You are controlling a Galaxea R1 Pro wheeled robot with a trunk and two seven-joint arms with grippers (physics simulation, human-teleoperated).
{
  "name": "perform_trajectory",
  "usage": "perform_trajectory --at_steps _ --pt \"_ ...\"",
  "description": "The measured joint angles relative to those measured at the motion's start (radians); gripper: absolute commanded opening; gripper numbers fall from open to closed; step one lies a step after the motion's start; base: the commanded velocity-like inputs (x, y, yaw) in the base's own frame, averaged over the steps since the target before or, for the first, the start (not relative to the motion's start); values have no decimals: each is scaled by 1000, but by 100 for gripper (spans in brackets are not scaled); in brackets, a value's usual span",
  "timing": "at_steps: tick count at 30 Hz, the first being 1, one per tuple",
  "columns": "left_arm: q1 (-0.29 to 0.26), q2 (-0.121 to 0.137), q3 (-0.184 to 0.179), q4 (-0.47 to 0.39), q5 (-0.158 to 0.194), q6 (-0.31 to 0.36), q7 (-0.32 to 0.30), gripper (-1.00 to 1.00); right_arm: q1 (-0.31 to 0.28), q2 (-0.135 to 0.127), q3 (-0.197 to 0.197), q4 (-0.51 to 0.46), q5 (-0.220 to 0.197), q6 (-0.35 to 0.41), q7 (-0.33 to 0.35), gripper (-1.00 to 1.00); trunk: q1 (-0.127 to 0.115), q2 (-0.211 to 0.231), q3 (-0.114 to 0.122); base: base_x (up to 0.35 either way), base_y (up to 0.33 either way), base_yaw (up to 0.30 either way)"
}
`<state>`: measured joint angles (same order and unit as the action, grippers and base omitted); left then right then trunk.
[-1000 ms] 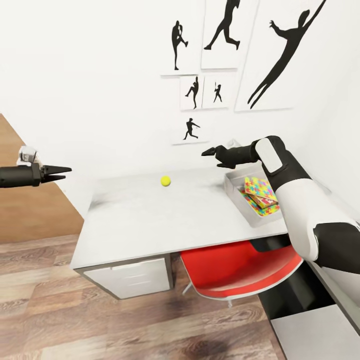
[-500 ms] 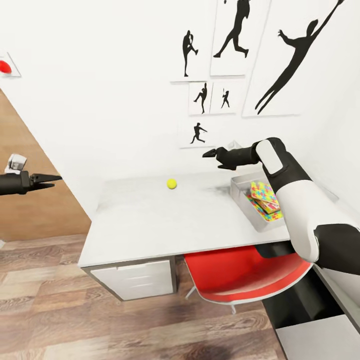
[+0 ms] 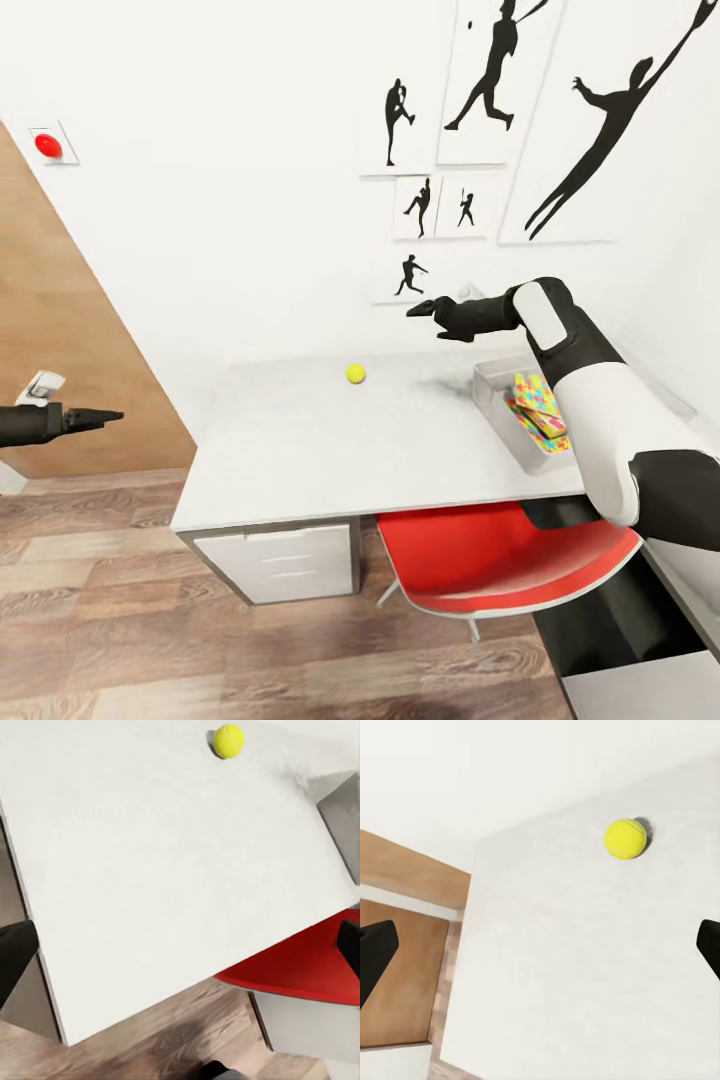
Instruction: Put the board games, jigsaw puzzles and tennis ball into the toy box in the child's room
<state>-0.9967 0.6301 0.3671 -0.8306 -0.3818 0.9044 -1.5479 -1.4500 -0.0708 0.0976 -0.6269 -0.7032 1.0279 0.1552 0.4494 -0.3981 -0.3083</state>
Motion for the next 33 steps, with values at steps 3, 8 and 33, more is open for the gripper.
perform_trajectory --at_steps 3,8,33 --pt "8 1 1 37 1 -33 15 100 4 0 0 0 0 0 -1 100 0 0 5 0 0 101" --pt "12 11 10 72 1 -58 25 100 12 -1 0 0 1 0 -1 100 0 0 12 0 0 111" --pt "25 31 21 324 3 -315 31 100 63 0 -8 -24 -2 2 0 100 0 0 39 43 0 100"
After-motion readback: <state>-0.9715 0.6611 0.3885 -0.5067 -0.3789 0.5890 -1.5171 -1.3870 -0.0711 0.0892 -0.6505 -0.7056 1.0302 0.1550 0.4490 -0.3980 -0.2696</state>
